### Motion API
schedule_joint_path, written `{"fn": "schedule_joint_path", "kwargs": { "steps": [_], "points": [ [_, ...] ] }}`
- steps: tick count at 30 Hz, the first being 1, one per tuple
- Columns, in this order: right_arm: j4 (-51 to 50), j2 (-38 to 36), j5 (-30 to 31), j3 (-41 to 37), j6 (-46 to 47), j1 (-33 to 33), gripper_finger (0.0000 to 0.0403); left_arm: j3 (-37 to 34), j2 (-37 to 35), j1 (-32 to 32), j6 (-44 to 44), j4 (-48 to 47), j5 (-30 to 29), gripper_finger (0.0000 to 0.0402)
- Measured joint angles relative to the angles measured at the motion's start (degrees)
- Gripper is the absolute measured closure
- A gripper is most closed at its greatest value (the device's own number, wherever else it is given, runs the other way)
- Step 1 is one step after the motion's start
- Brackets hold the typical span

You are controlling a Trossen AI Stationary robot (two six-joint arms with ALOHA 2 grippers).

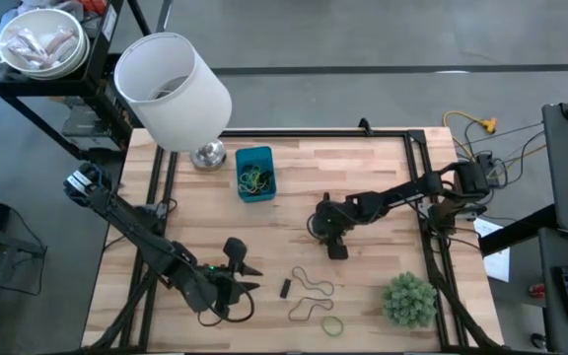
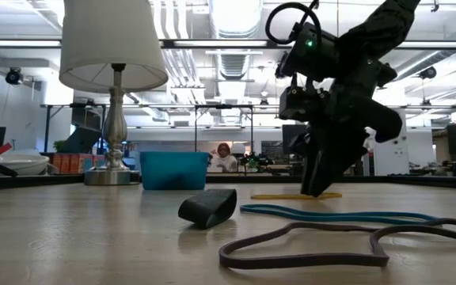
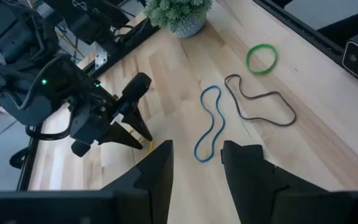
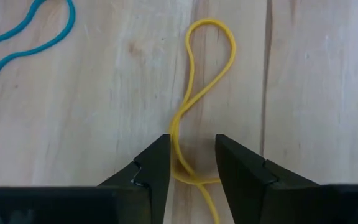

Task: Pick and place rubber bands into bin
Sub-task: Put the yellow rubber band into the blue bin

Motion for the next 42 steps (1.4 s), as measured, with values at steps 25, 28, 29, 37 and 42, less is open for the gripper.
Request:
{"fn": "schedule_joint_path", "kwargs": {
  "steps": [25, 28, 29, 37, 42],
  "points": [
    [0.02, 2.37, -0.85, 0.04, 1.66, 0.75, 0.0291, -0.24, 0.02, 0.0, 1.56, 0.06, -0.04, 0.0276],
    [0.05, 2.65, -0.61, 0.07, 1.64, 0.74, 0.0305, -0.24, 0.02, 0.0, 1.87, -0.04, -0.02, 0.0276],
    [0.05, 2.65, -0.41, 0.07, 1.62, 0.74, 0.031, -0.24, 0.02, 0.0, 2.01, -0.05, 0.0, 0.0276],
    [0.04, 2.65, 0.08, 0.03, -0.26, 1.11, 0.0377, -0.37, 0.02, -0.06, 1.86, -0.07, 0.06, 0.0276],
    [0.05, 2.52, 0.46, 0.0, -2.42, 1.77, 0.0393, -0.39, 0.02, -0.04, 1.36, -0.08, 0.05, 0.0276]
  ]
}}
